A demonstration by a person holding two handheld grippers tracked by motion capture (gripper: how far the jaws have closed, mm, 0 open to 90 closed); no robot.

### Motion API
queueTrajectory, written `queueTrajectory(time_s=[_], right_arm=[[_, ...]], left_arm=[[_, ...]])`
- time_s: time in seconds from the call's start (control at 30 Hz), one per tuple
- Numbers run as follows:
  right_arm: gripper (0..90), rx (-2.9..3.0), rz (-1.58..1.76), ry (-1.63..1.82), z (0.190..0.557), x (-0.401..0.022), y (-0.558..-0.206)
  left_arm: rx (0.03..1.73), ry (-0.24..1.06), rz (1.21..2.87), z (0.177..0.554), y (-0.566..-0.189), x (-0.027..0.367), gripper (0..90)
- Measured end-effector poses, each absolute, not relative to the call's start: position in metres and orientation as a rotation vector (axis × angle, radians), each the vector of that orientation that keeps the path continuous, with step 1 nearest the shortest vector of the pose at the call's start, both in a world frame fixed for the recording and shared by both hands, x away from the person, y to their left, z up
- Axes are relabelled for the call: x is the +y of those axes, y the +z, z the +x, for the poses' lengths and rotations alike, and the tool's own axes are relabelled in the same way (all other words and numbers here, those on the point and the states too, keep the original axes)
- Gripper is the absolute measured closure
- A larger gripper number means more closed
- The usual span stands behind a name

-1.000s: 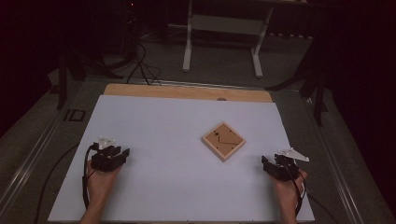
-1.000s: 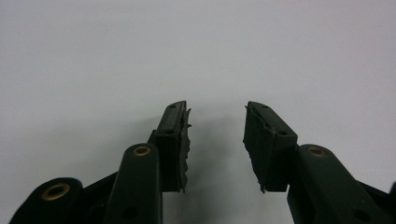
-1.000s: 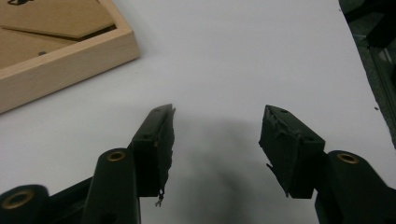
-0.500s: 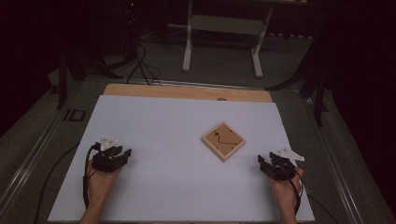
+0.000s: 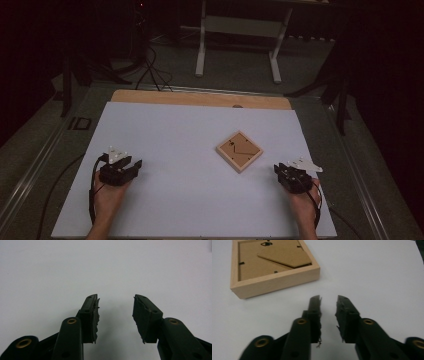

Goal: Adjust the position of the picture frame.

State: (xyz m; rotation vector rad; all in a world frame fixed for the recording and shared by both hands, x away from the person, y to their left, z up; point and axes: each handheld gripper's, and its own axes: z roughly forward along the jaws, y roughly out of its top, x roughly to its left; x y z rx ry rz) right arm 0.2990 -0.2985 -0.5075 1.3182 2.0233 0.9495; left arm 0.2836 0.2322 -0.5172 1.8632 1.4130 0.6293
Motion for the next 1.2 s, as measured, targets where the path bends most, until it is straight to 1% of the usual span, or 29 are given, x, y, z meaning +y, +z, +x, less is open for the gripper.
queueTrajectory(time_s=[0.07, 0.1, 0.13, 0.23, 0.3, 0.6, 0.87, 1.2], right_arm=[[78.9, 2.017, 1.318, 0.957, 0.299, -0.297, -0.507], [82.9, 2.017, 1.308, 0.956, 0.299, -0.295, -0.506], [82.9, 2.017, 1.308, 0.956, 0.299, -0.295, -0.506], [87.8, 2.013, 1.293, 0.963, 0.300, -0.293, -0.503], [89.0, 2.018, 1.285, 0.969, 0.302, -0.291, -0.501], [89.7, 2.028, 1.231, 0.974, 0.312, -0.284, -0.491], [89.7, 2.016, 1.212, 0.974, 0.333, -0.277, -0.482], [89.7, 2.032, 1.244, 0.953, 0.354, -0.274, -0.492]], left_arm=[[1.416, 0.633, 1.861, 0.283, -0.517, 0.232, 54.6], [1.416, 0.632, 1.857, 0.282, -0.516, 0.232, 54.3], [1.413, 0.628, 1.854, 0.282, -0.516, 0.232, 54.3], [1.408, 0.628, 1.856, 0.281, -0.516, 0.231, 54.2], [1.405, 0.628, 1.854, 0.281, -0.515, 0.231, 54.1], [1.408, 0.626, 1.847, 0.279, -0.514, 0.231, 53.4], [1.416, 0.627, 1.833, 0.279, -0.514, 0.232, 53.3], [1.416, 0.636, 1.834, 0.280, -0.514, 0.233, 51.6]])
